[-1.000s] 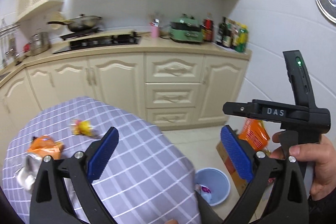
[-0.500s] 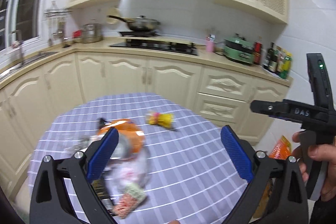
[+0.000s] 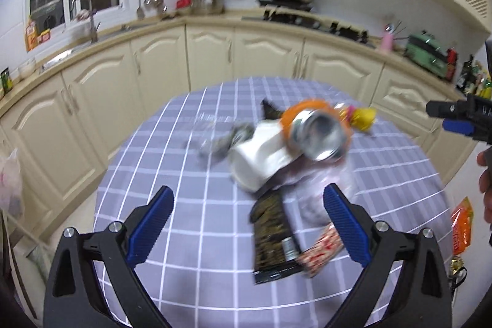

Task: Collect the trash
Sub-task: 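Grasp the dark snack wrapper with the left tool while the right tool grasps the yellow candy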

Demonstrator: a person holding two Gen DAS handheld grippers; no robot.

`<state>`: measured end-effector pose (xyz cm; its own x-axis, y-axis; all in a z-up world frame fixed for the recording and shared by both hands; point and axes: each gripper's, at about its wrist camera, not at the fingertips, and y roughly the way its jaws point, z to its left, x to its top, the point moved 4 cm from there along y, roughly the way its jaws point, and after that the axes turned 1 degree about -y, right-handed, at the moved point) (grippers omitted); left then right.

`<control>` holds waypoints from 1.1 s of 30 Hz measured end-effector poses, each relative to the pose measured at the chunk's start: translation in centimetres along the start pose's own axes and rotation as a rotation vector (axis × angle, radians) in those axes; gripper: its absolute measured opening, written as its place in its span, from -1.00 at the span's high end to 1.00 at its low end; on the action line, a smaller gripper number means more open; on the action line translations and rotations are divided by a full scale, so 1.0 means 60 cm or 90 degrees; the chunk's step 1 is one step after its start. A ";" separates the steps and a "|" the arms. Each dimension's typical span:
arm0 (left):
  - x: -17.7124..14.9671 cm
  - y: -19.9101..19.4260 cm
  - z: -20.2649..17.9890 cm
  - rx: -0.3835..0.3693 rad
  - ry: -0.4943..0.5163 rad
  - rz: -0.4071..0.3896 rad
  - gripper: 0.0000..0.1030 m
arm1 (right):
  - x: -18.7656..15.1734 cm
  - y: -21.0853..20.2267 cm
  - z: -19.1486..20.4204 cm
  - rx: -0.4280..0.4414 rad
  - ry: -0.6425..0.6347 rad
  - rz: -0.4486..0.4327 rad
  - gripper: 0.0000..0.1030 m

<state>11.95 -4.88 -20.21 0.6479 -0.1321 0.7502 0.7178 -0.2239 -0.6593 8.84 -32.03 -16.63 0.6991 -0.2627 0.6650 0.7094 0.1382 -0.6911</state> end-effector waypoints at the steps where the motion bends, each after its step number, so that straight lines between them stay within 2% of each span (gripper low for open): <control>1: -0.007 0.011 0.006 0.003 -0.005 0.013 -0.86 | 0.000 0.014 0.003 0.002 -0.003 0.008 -0.88; 8: -0.038 0.073 0.008 -0.001 -0.012 0.082 -0.83 | 0.007 0.103 -0.001 -0.007 -0.022 0.051 -0.88; 10: -0.041 0.090 -0.002 -0.004 -0.008 0.102 -0.52 | 0.010 0.126 -0.007 -0.011 -0.023 0.060 -0.88; 11: -0.044 0.099 -0.005 -0.011 -0.008 0.118 -0.27 | 0.013 0.141 -0.012 -0.013 -0.023 0.063 -0.88; 13: -0.045 0.108 -0.009 -0.008 0.004 0.123 -0.11 | 0.022 0.167 -0.019 -0.021 -0.026 0.067 -0.88; 15: -0.043 0.112 -0.017 -0.005 0.023 0.126 0.29 | 0.034 0.191 -0.019 -0.022 -0.037 0.067 -0.88; 17: -0.041 0.115 -0.017 -0.006 0.021 0.131 0.34 | 0.047 0.213 -0.016 -0.025 -0.052 0.066 -0.85; 18: -0.039 0.116 -0.015 -0.007 0.019 0.133 0.38 | 0.053 0.225 -0.013 -0.023 -0.060 0.066 -0.78; 19: -0.039 0.117 -0.014 -0.003 0.021 0.134 0.41 | 0.056 0.234 -0.011 -0.023 -0.067 0.068 -0.52; 20: -0.040 0.116 -0.013 0.000 0.022 0.134 0.45 | 0.058 0.247 -0.010 -0.027 -0.073 0.077 -0.14; 22: -0.039 0.115 -0.013 0.002 0.019 0.137 0.50 | 0.060 0.254 -0.007 -0.036 -0.086 0.075 0.25; 23: -0.037 0.115 -0.013 0.002 0.018 0.137 0.53 | 0.058 0.251 -0.006 -0.023 -0.082 0.077 0.39; 25: -0.033 0.114 -0.012 0.002 0.014 0.137 0.56 | 0.051 0.241 -0.005 -0.010 -0.078 0.077 0.54; 33: -0.032 0.094 0.001 0.002 0.005 0.125 0.59 | 0.009 0.167 -0.020 0.008 -0.044 0.058 0.54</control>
<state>14.76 -5.85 -25.36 0.7738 -0.1813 0.6070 0.5781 -0.1896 -0.7936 16.21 -31.95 -23.56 0.7651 -0.1823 0.6176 0.6432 0.1701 -0.7466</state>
